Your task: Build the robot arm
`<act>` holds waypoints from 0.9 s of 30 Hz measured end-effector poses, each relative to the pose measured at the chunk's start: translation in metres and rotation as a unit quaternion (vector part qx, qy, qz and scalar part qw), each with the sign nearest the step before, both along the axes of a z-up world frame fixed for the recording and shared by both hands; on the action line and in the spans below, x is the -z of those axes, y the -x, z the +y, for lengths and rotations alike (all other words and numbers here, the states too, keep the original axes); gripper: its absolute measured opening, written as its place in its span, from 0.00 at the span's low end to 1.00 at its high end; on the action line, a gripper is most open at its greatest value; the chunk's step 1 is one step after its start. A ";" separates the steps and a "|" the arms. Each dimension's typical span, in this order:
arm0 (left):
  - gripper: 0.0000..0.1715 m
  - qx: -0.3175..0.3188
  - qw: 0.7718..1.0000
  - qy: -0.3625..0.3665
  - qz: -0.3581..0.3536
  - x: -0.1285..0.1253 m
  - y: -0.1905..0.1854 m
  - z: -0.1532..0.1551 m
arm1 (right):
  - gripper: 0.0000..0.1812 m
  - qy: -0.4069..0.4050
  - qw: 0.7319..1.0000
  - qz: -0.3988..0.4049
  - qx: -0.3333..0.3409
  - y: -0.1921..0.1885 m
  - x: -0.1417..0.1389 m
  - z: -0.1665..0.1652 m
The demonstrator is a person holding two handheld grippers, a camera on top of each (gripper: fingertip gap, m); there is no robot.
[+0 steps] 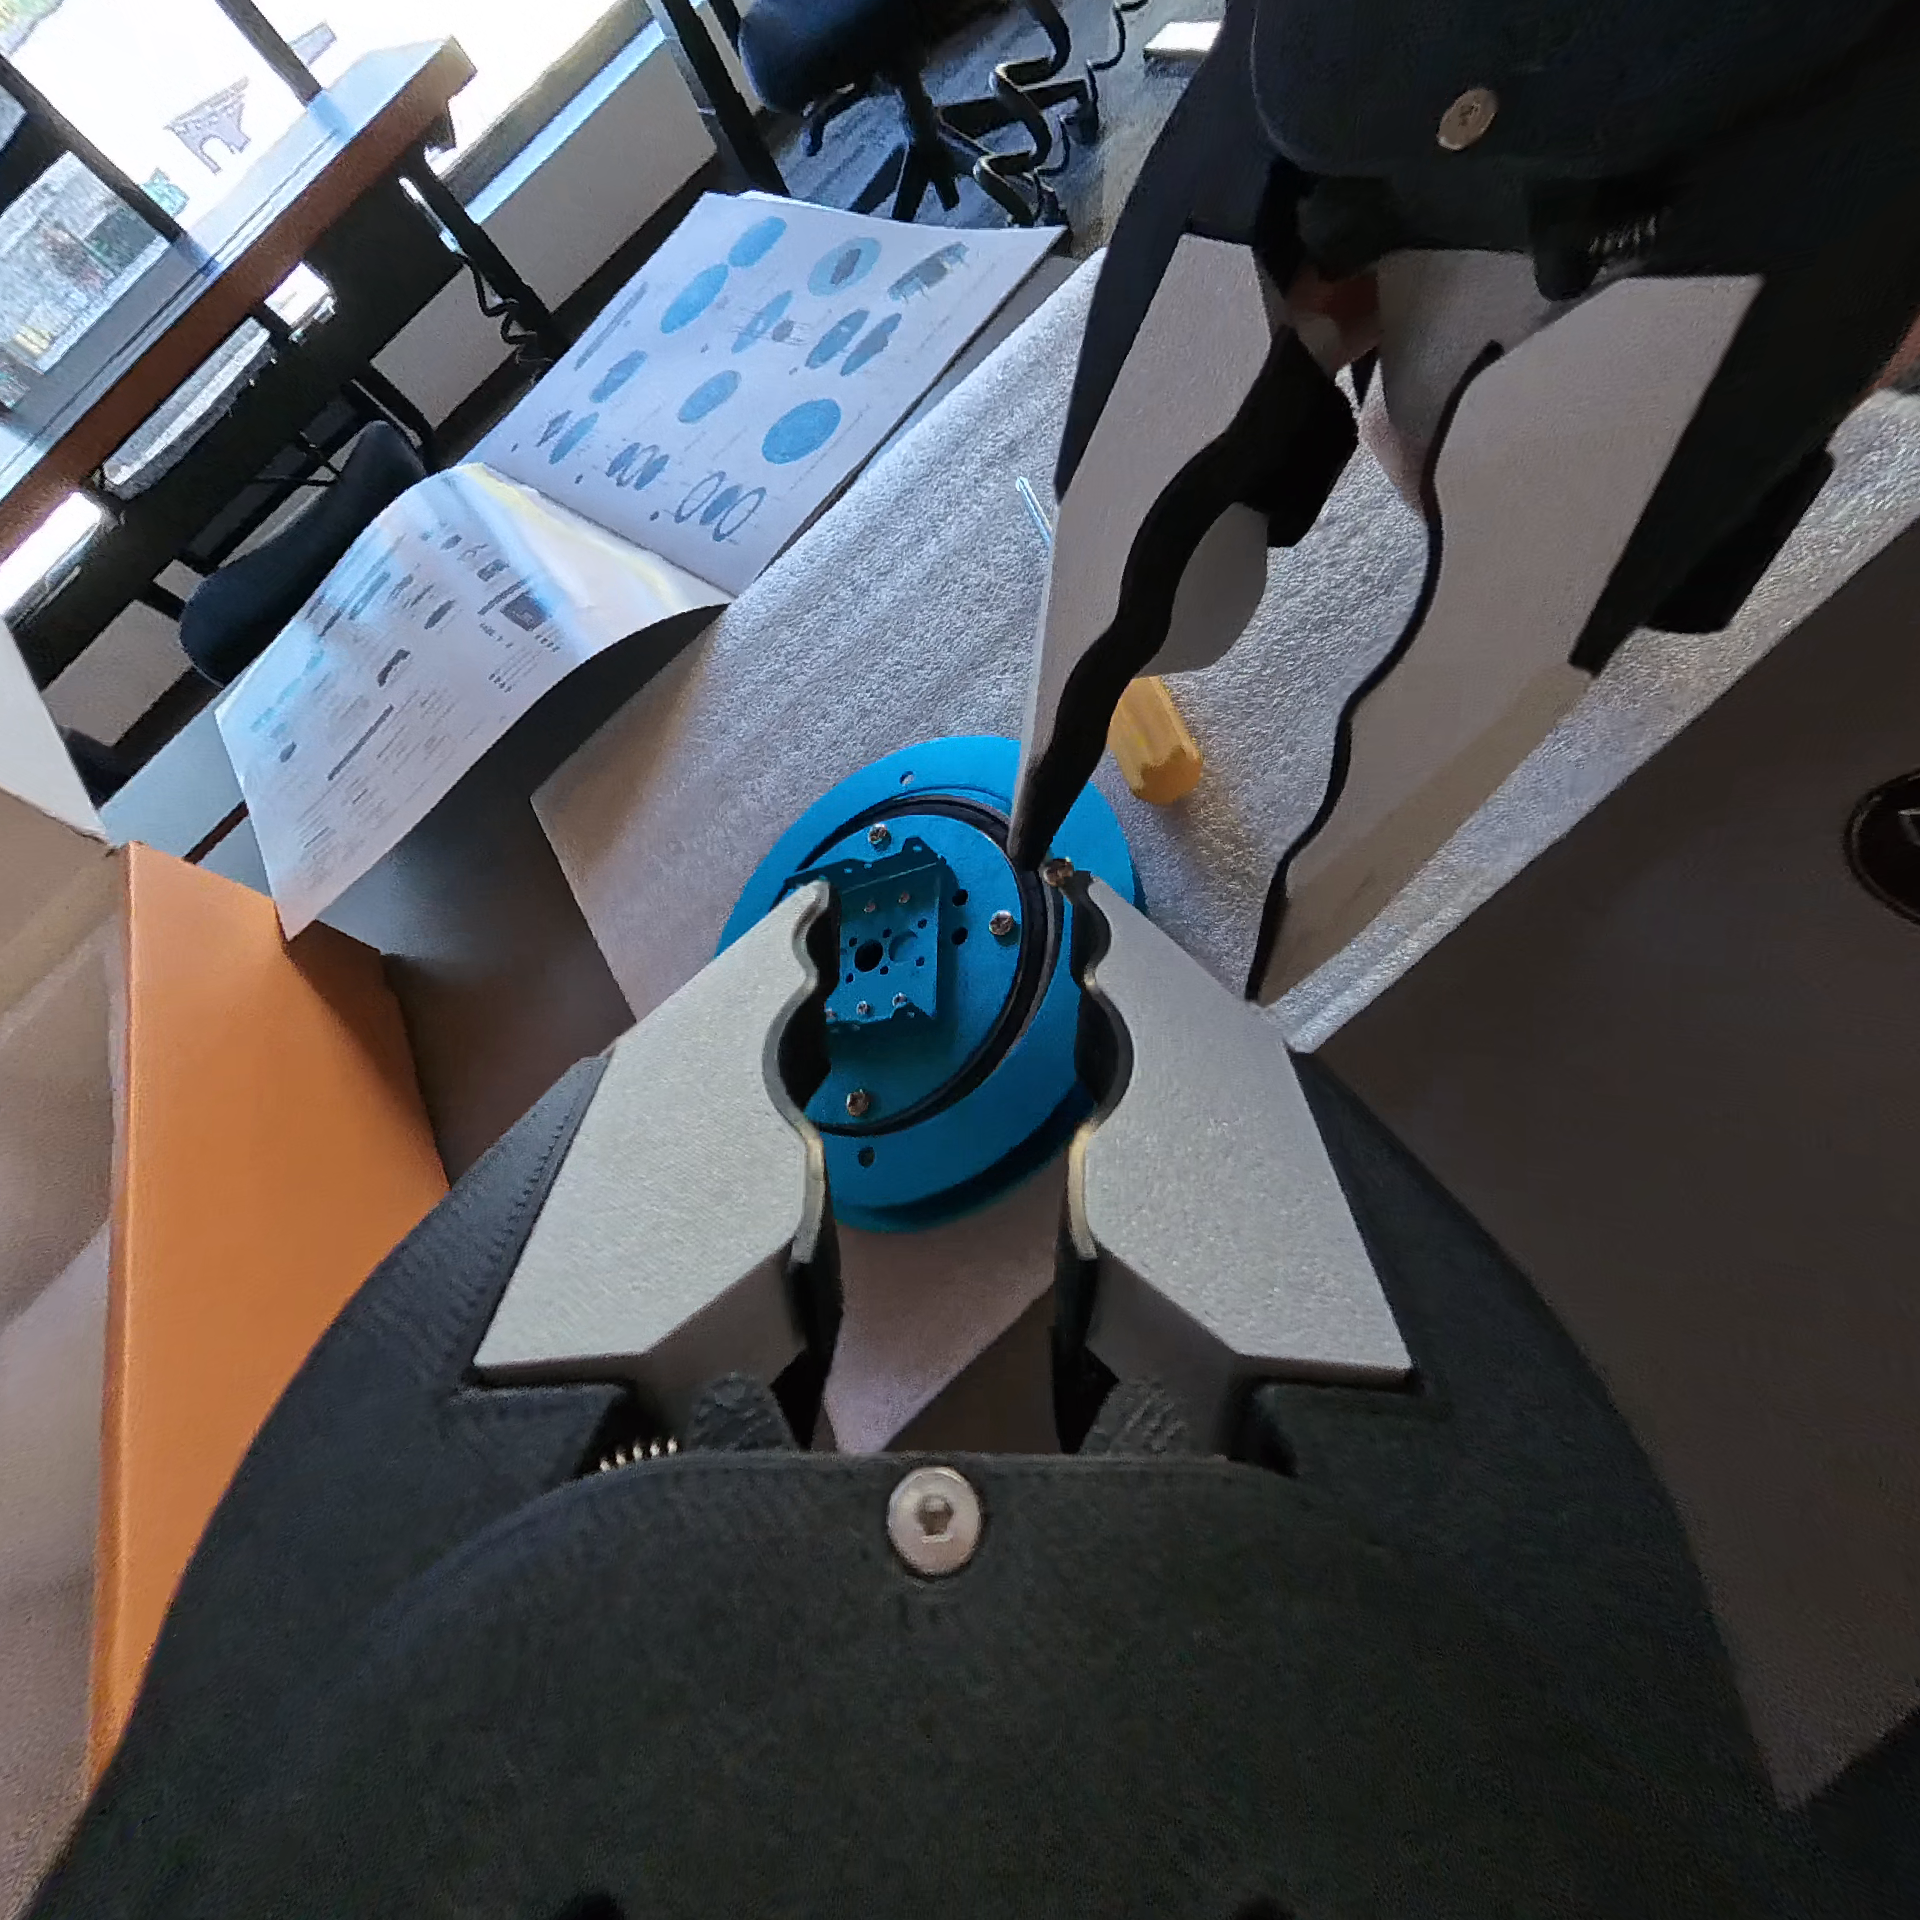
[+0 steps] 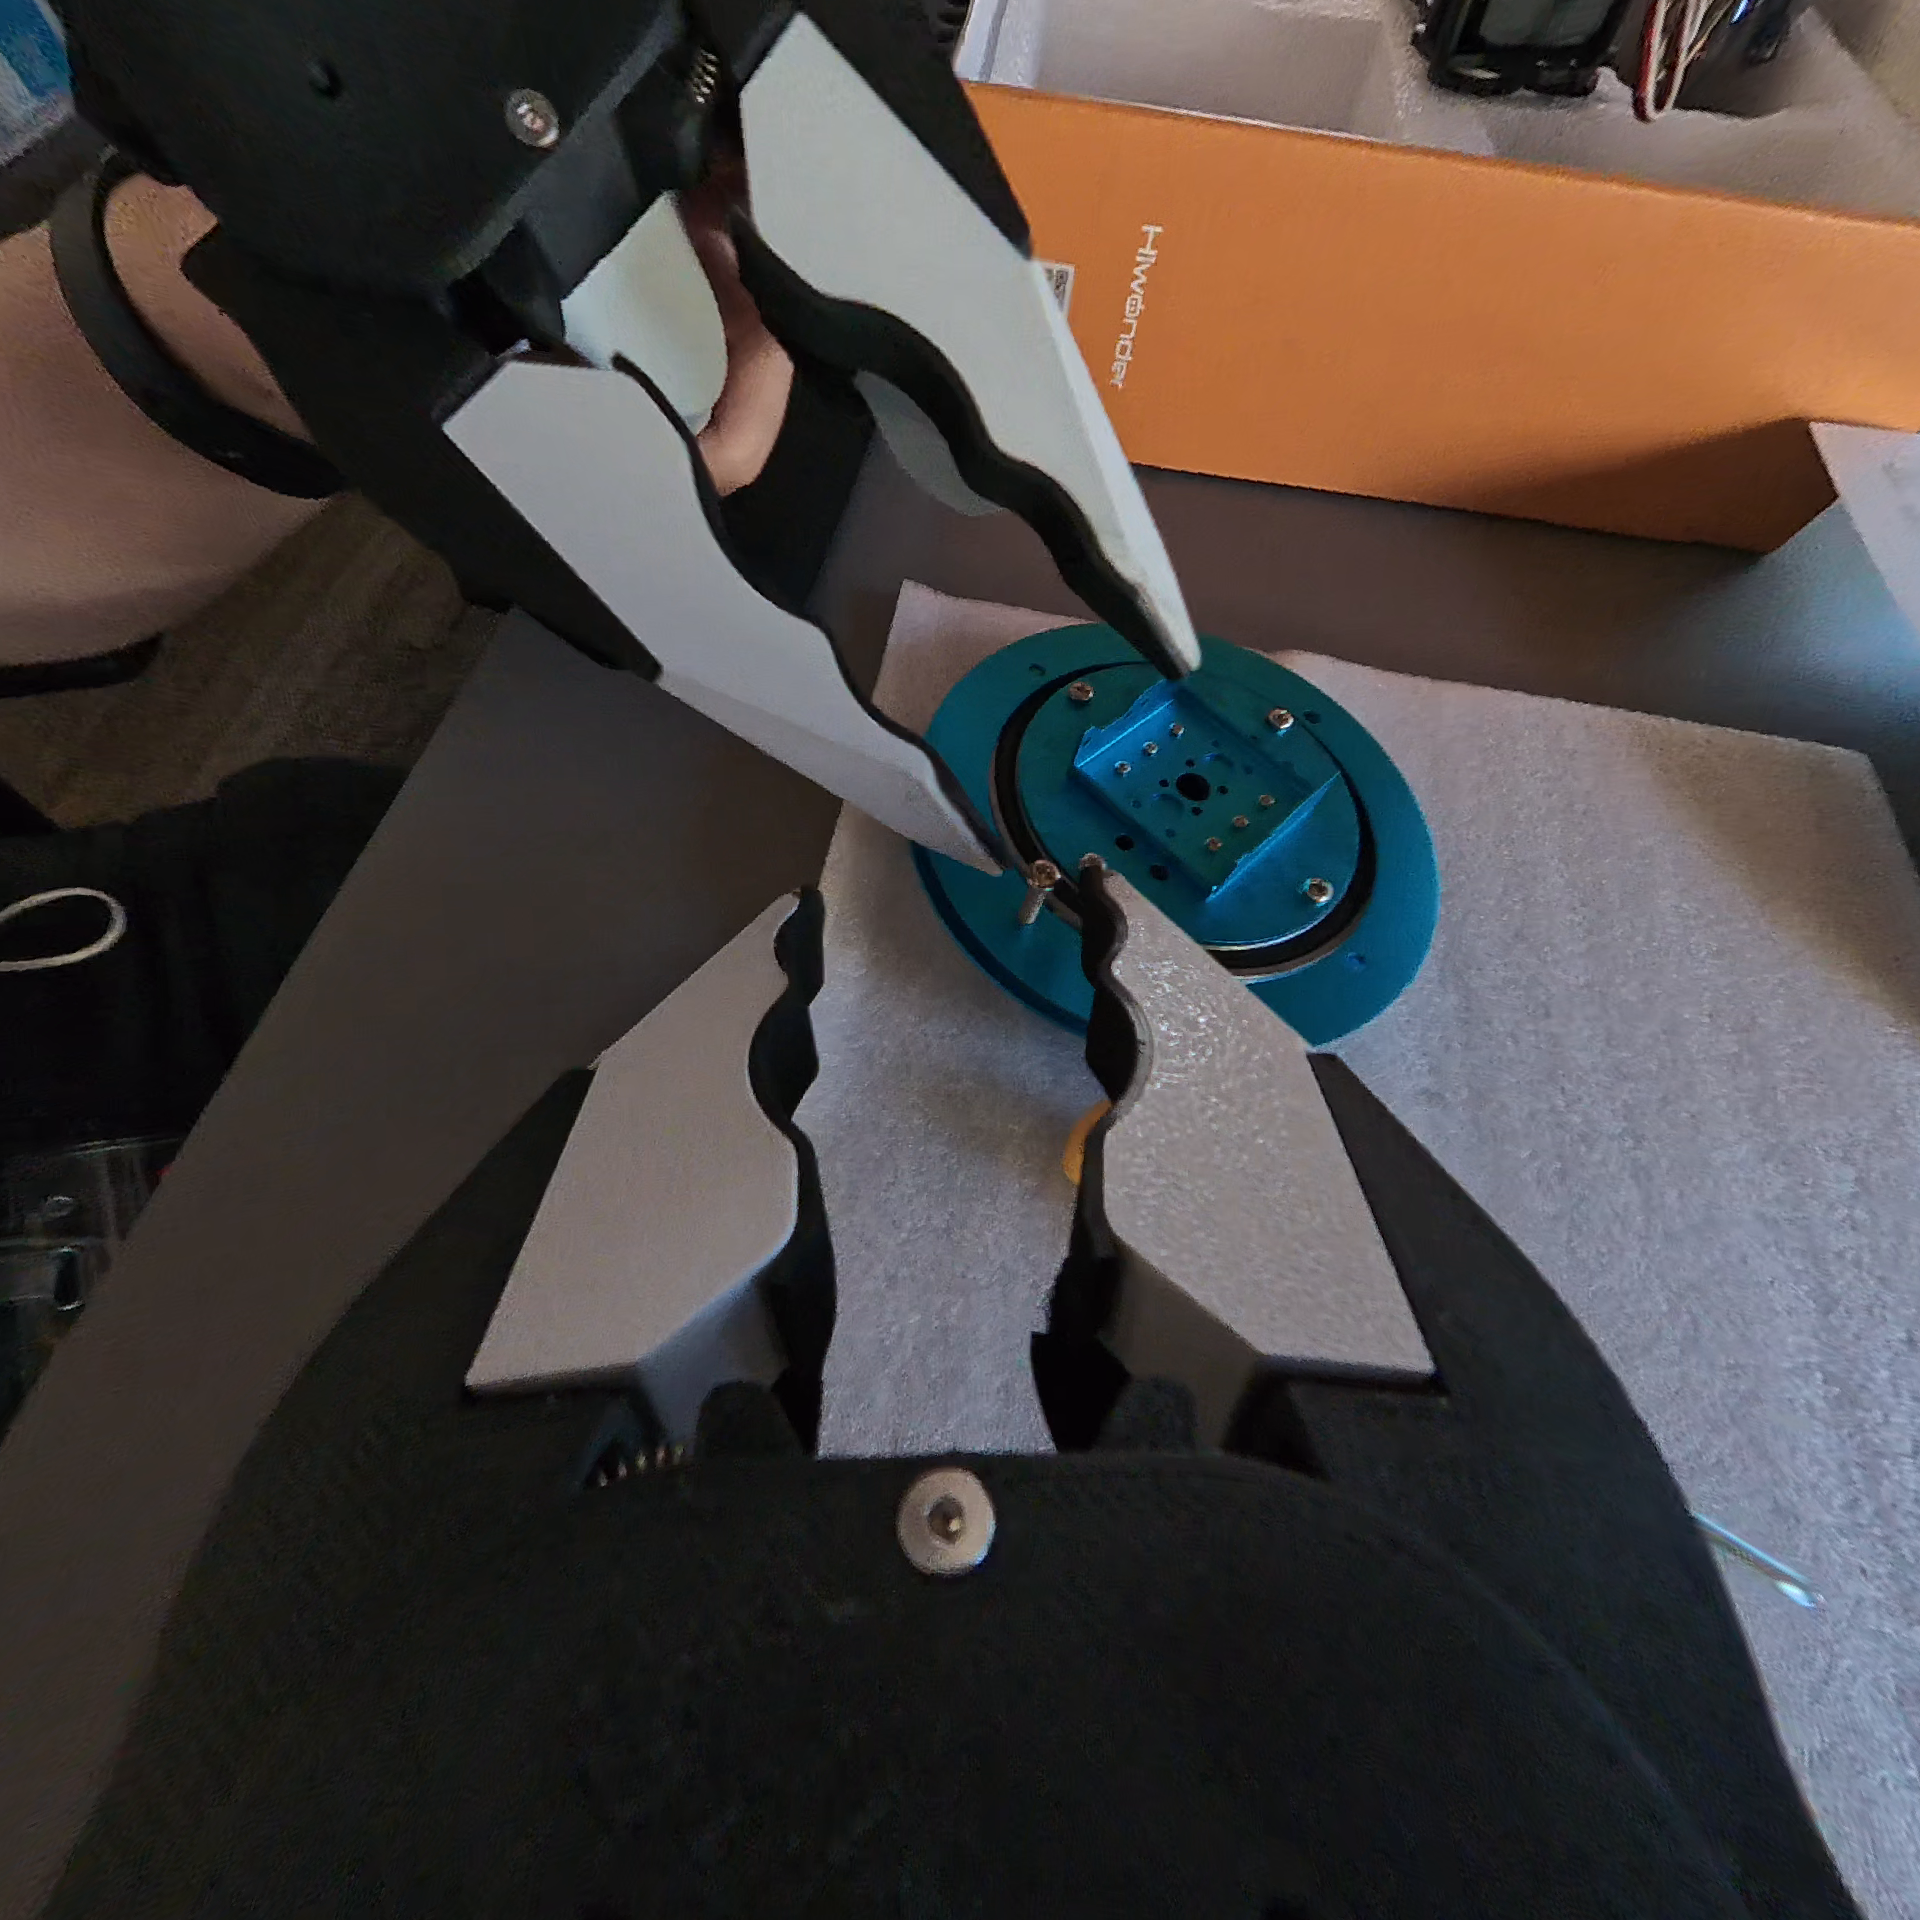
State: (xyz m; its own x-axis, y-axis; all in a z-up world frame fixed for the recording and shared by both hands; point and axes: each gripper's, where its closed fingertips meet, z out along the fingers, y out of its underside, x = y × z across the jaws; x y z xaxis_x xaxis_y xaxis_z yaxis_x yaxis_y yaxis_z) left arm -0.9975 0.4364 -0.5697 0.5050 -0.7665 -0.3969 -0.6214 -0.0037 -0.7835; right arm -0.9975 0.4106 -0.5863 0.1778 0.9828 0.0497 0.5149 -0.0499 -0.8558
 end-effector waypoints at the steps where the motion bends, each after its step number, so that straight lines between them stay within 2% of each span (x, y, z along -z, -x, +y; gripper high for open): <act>1: 0.25 0.002 1.000 0.002 0.003 0.002 -0.002 0.001 | 0.27 -0.010 1.000 -0.003 0.000 0.000 0.000 0.001; 6: 0.26 0.001 1.000 0.016 -0.002 0.007 -0.006 0.007 | 0.27 -0.025 0.999 -0.021 -0.015 -0.002 0.005 -0.002; 10: 0.27 0.003 1.000 0.027 -0.006 0.007 -0.001 0.005 | 0.21 -0.039 0.999 -0.019 -0.017 -0.005 0.003 -0.004; 15: 0.28 0.015 0.999 0.047 -0.009 0.009 0.000 0.002 | 0.27 -0.041 0.999 -0.008 -0.016 0.001 -0.002 0.000; 27: 0.26 -0.002 0.998 0.052 -0.035 0.007 0.010 0.009 | 0.23 -0.041 0.999 -0.024 -0.025 -0.007 0.002 -0.003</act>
